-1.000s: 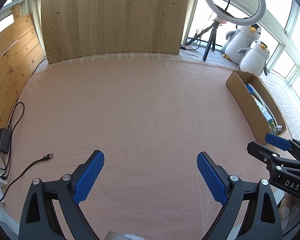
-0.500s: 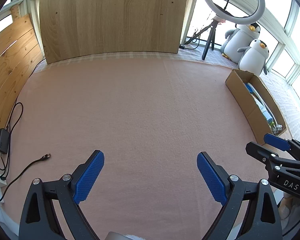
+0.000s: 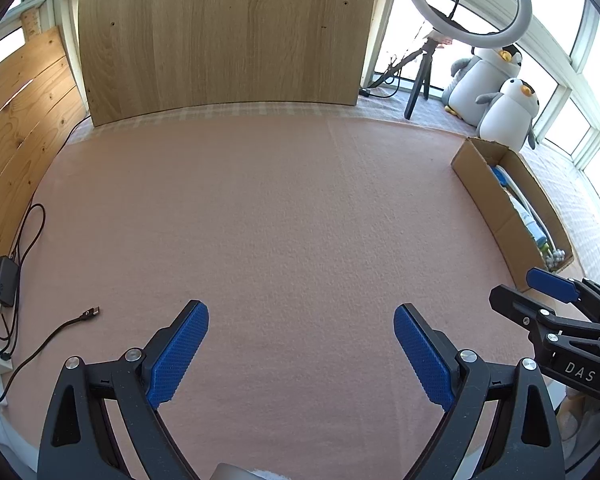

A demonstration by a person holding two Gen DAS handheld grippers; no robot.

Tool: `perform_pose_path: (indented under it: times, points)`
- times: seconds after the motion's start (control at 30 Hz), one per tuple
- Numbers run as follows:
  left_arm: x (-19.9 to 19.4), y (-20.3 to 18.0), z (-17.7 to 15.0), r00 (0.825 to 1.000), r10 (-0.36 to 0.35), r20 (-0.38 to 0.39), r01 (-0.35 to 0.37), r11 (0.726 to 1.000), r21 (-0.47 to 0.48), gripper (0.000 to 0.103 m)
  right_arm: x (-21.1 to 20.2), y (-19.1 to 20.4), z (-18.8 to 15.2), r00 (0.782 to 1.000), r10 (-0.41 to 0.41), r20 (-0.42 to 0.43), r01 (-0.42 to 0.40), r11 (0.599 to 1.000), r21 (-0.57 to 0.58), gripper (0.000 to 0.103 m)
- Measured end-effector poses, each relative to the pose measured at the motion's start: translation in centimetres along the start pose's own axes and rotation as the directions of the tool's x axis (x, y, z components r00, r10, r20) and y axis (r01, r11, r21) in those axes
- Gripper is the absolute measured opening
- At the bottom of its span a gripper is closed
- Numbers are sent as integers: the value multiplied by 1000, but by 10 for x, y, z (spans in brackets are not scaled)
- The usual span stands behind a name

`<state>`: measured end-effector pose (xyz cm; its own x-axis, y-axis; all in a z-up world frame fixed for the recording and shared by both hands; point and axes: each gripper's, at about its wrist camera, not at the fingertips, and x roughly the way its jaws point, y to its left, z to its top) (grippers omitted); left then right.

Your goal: Organize objects

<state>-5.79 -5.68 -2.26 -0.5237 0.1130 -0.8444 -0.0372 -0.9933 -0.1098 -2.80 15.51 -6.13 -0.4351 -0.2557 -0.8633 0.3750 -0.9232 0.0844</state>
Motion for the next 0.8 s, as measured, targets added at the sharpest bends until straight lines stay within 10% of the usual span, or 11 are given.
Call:
perform_pose_path:
  times: [0.8]
  points:
    - [4, -5, 0, 1000, 3, -1, -3, 1000, 1, 96, 3, -1, 0, 1000, 3, -10, -3, 1000, -3, 67]
